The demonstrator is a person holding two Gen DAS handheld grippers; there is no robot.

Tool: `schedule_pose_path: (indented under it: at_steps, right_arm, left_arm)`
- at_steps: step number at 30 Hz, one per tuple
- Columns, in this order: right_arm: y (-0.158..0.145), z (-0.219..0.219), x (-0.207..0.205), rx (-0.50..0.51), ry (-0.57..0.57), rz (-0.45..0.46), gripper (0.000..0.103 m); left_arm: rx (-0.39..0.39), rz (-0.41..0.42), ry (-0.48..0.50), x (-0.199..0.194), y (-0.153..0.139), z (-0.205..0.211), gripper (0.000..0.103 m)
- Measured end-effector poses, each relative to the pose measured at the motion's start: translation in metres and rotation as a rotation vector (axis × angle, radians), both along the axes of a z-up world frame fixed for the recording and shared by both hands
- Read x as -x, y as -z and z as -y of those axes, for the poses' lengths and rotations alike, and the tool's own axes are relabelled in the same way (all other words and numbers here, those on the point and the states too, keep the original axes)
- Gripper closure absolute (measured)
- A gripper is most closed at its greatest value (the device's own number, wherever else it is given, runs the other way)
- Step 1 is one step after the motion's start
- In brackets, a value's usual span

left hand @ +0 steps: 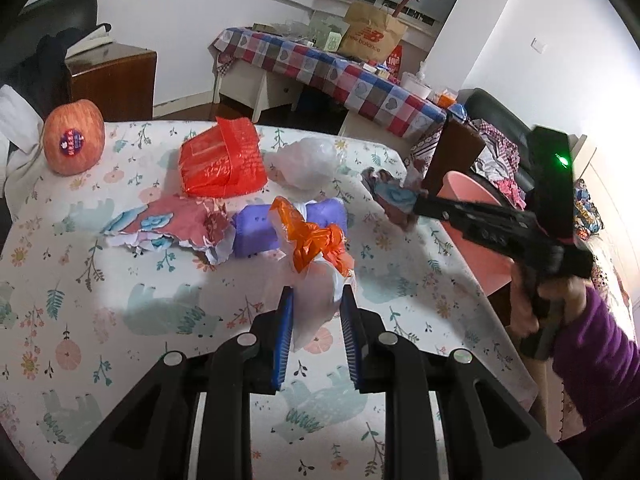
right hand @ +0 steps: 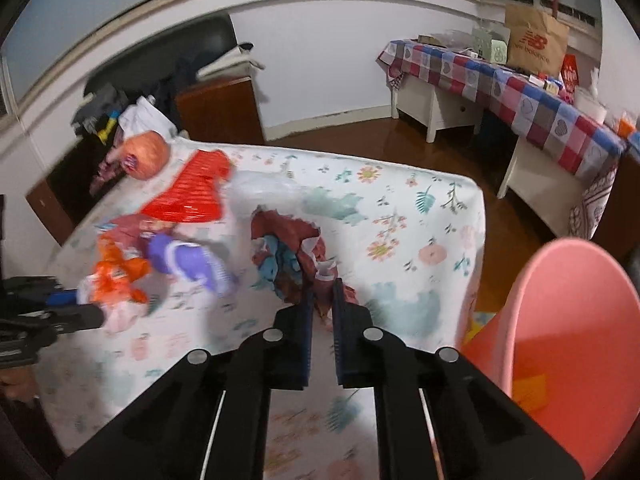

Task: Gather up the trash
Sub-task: 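Grasp the crumpled red-blue wrapper with the right tool while the left tool grasps the orange-tied white bag, then carry both items over the pink bucket and open both tools to drop them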

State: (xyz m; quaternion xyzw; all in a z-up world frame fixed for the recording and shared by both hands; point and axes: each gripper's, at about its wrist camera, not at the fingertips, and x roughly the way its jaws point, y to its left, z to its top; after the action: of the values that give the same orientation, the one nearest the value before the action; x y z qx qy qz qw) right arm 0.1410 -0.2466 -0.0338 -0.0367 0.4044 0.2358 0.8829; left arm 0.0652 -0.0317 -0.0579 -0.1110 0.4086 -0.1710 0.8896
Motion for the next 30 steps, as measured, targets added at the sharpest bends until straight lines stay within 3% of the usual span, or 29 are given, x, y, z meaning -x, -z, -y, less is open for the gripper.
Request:
schedule_pose_path:
  at_steps: [10, 30]
  right_arm:
    - [-0.017, 0.018, 0.053, -0.210, 0.098, -0.029, 0.094]
    - [-0.052, 0.078, 0.101, -0.285, 0.287, 0.115, 0.094]
  left_arm:
    - [0.004, 0.083, 0.013, 0.006, -0.029, 0.016, 0.081]
    - [0.014, 0.244, 0.121, 0.009, -0.083, 0.095, 0.081]
